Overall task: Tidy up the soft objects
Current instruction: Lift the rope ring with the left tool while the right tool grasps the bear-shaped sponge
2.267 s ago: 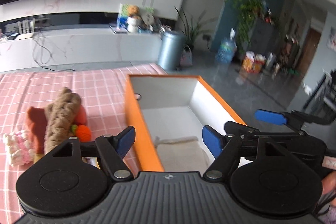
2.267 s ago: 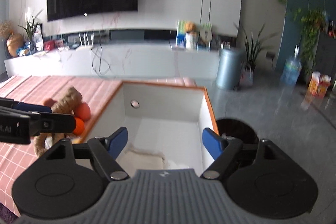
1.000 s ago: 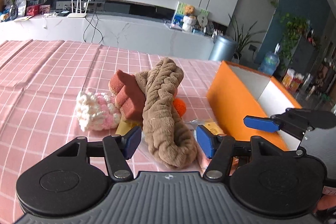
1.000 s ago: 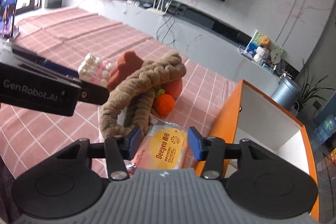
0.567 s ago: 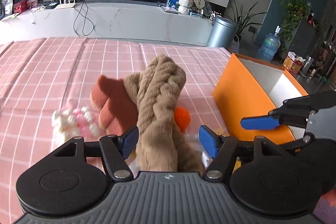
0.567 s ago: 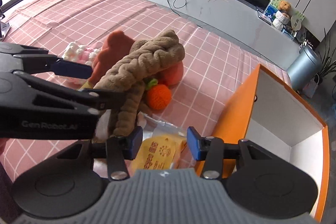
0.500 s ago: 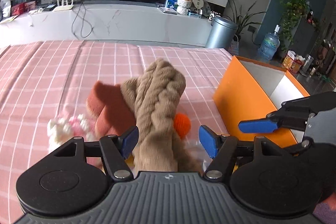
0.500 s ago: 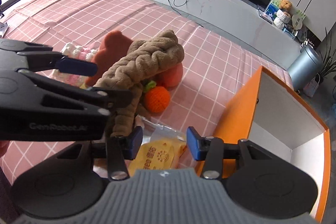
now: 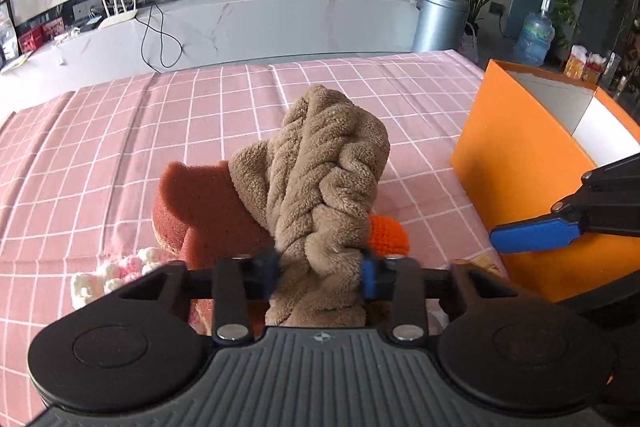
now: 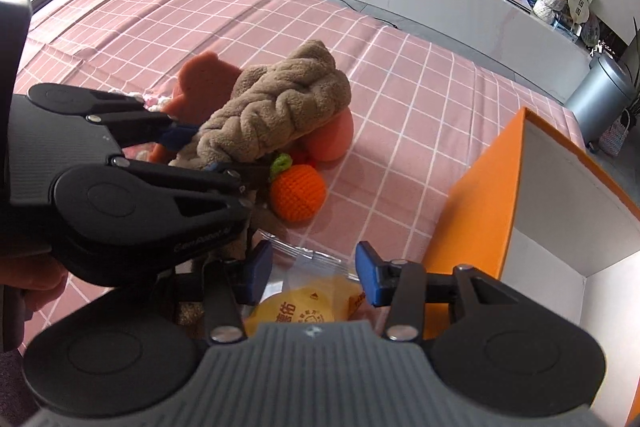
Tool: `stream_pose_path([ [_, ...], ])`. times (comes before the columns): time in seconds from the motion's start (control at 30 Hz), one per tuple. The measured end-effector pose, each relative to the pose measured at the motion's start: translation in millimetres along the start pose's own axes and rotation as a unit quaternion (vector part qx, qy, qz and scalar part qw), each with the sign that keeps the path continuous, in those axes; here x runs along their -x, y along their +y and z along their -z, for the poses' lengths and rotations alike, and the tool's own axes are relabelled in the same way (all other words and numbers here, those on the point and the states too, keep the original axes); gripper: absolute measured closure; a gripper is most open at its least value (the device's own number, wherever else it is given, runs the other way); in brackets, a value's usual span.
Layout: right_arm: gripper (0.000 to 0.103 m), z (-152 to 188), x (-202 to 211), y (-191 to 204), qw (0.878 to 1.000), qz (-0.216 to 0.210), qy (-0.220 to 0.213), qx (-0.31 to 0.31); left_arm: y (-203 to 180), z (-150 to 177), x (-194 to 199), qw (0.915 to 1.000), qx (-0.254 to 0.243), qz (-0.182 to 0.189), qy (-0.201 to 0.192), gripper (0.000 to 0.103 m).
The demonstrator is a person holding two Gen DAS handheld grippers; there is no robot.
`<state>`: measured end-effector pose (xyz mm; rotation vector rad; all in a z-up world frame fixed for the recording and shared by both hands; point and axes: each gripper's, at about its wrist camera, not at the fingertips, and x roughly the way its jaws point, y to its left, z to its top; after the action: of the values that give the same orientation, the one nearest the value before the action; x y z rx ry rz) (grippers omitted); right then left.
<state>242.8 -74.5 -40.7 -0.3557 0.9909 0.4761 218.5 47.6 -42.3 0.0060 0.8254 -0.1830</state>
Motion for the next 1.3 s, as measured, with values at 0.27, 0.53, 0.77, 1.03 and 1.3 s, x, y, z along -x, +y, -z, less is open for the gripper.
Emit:
stream_pose_path([
  [0.27, 0.057, -4.8, 10.6, 0.2, 0.999, -0.008, -0.030, -0.017, 16.1, -2.3, 45.0, 0.9976, 0.037, 0.008, -0.058, 0.084],
  [0.53, 0.066, -19.0, 20.2, 15.1, 0.997, -0.029, -0.073, -0.023, 44.8, 1.3, 114.2, 0.9927, 0.066, -0.010, -0.100, 0.084],
  [0.77, 0.067, -24.1, 11.9, 34.7, 0.997, -0.037, -0.069, -0.014, 73.3, 12.2, 164.6, 0.9874, 0.098, -0.025, -0.122, 0.084],
  [1.03, 0.067, -24.9, -4.8, 57.2, 0.994, -0.080, -0.065, -0.048, 103.2, 40.6, 148.8, 0.9796, 0.147, -0.112, -0.078, 0.084],
  [1.3, 0.092, -18.6, -14.0, 71.7, 0.990, -0.119, -0.045, -0.054, 122.5, 66.4, 99.4, 0.9704, 0.239, 0.006, -0.035, 0.070],
])
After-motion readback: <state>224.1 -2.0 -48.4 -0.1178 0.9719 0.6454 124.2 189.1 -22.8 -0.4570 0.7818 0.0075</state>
